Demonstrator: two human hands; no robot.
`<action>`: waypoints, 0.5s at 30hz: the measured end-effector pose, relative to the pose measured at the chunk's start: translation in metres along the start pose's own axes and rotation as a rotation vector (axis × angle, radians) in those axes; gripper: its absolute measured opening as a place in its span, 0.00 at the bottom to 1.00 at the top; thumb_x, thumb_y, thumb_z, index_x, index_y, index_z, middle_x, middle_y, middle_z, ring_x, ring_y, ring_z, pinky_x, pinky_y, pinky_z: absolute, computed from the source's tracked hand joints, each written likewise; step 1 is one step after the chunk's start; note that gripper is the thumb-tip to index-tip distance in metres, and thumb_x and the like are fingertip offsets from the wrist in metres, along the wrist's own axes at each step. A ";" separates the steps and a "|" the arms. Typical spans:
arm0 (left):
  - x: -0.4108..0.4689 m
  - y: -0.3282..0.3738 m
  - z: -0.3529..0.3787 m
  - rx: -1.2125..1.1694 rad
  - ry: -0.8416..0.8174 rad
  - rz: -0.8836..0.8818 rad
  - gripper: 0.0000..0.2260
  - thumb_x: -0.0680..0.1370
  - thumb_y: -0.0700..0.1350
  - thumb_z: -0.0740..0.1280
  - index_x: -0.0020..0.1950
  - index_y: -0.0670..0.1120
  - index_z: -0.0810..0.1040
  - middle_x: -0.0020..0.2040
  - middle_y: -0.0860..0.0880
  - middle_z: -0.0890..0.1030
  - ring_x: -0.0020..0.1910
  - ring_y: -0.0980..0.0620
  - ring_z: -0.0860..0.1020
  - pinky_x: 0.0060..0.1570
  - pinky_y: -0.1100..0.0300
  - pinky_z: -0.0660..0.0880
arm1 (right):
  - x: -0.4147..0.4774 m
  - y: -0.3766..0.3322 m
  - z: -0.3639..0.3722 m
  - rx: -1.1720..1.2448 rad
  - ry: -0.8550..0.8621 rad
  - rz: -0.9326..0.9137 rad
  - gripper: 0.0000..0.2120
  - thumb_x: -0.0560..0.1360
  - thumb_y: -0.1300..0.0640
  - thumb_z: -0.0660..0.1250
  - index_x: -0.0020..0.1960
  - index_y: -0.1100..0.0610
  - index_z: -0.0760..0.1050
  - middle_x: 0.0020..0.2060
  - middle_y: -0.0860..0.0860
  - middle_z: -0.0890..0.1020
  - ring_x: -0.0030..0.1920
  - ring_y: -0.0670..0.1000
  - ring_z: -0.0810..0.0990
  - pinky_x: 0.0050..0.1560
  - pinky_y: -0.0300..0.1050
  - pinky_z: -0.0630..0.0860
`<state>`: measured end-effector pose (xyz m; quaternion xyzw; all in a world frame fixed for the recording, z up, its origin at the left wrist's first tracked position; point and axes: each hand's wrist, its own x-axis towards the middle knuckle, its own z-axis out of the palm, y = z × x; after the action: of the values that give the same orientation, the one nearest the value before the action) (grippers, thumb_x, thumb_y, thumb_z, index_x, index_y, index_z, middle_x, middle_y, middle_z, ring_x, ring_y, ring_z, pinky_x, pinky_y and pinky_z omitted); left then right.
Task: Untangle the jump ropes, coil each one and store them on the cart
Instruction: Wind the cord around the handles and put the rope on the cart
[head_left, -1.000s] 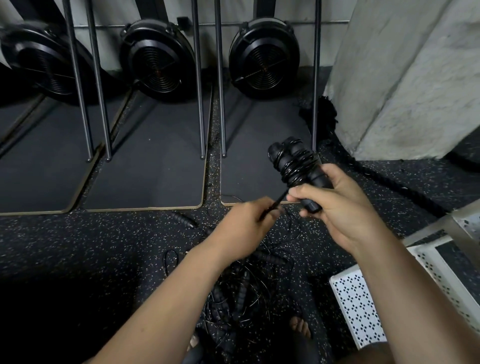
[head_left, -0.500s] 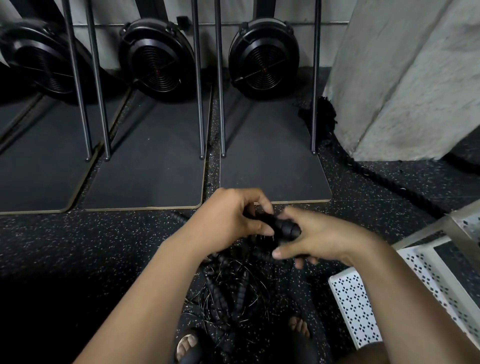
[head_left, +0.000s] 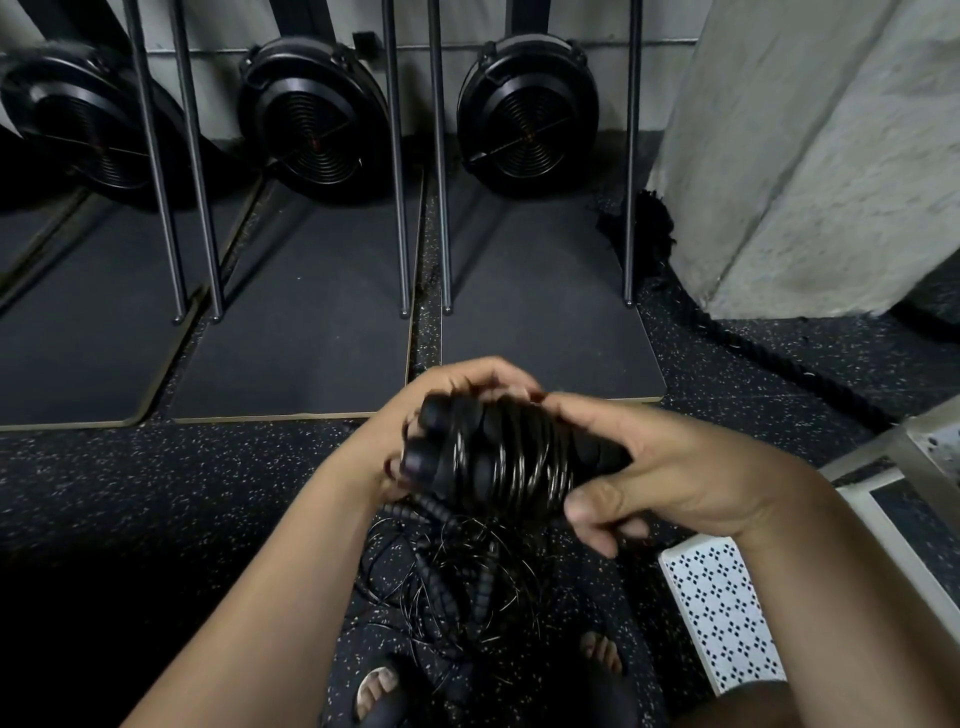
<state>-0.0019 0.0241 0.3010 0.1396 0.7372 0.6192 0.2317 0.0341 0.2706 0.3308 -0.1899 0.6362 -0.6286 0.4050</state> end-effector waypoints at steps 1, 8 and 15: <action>-0.001 0.001 0.006 0.103 0.063 -0.032 0.08 0.83 0.29 0.61 0.47 0.35 0.77 0.29 0.51 0.80 0.30 0.62 0.79 0.34 0.71 0.74 | 0.001 0.000 -0.001 0.049 0.044 -0.047 0.25 0.78 0.61 0.75 0.73 0.55 0.73 0.45 0.55 0.83 0.36 0.51 0.82 0.28 0.37 0.68; 0.015 -0.008 0.034 0.278 0.198 -0.094 0.19 0.87 0.48 0.64 0.36 0.49 0.73 0.30 0.53 0.73 0.30 0.52 0.67 0.33 0.56 0.63 | 0.017 0.002 0.002 0.232 0.485 -0.111 0.22 0.78 0.53 0.74 0.66 0.63 0.76 0.50 0.57 0.86 0.34 0.50 0.77 0.27 0.37 0.65; 0.023 -0.012 0.052 0.318 0.278 -0.119 0.15 0.88 0.47 0.60 0.41 0.52 0.72 0.32 0.54 0.73 0.30 0.51 0.69 0.32 0.55 0.63 | 0.038 0.017 0.004 -0.065 0.860 -0.071 0.21 0.76 0.46 0.78 0.59 0.55 0.73 0.42 0.53 0.85 0.33 0.53 0.82 0.28 0.44 0.71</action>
<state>0.0065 0.0777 0.2790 0.0440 0.8574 0.4937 0.1388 0.0188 0.2417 0.3049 0.0546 0.7596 -0.6437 0.0749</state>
